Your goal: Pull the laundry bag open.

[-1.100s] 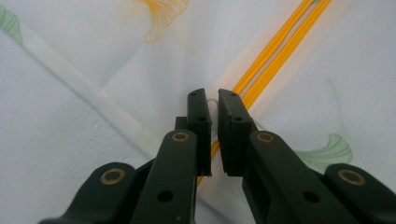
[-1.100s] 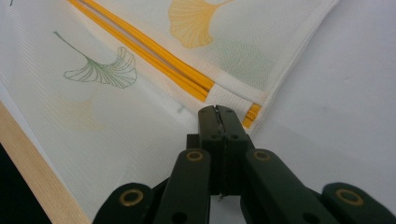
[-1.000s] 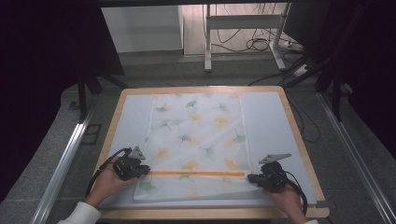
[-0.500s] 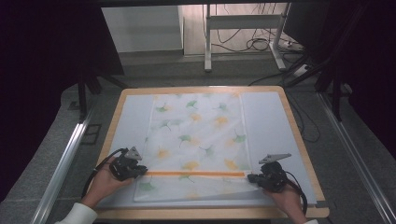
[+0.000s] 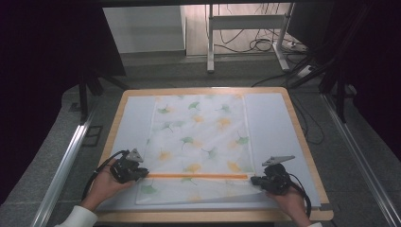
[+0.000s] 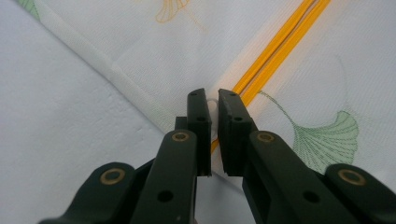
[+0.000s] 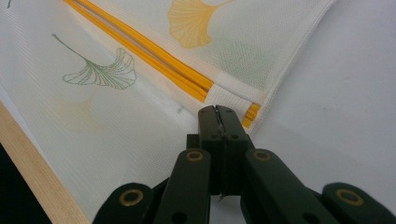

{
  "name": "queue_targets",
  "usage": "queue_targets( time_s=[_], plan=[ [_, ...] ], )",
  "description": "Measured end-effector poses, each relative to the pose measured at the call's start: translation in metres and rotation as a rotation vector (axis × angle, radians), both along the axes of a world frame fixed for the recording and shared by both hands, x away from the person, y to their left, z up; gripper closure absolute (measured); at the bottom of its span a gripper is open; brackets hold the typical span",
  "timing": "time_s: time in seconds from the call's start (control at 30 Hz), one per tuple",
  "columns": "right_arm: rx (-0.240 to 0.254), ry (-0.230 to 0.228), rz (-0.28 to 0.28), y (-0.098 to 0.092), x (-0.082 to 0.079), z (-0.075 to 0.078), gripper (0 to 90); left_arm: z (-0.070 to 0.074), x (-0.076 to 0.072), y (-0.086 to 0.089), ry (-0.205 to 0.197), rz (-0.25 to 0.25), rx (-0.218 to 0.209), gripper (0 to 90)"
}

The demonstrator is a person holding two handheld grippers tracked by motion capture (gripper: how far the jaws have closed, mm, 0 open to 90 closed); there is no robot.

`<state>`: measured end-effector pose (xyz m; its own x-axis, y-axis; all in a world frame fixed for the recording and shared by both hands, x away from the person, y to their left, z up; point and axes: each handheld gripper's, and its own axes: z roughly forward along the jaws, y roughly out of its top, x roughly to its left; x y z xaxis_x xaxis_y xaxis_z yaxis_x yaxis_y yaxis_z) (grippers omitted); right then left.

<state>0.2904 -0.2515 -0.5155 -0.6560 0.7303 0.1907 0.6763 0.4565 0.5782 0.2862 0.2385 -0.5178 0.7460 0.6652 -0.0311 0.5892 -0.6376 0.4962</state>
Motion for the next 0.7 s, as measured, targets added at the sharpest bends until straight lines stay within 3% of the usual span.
queue_targets(
  time_s=[0.7],
  plan=[
    [0.001,0.002,-0.002,0.0,-0.0001,0.0,89.7,-0.0007,-0.0019,0.0049,0.003,-0.006,-0.015,84.7]
  ],
)
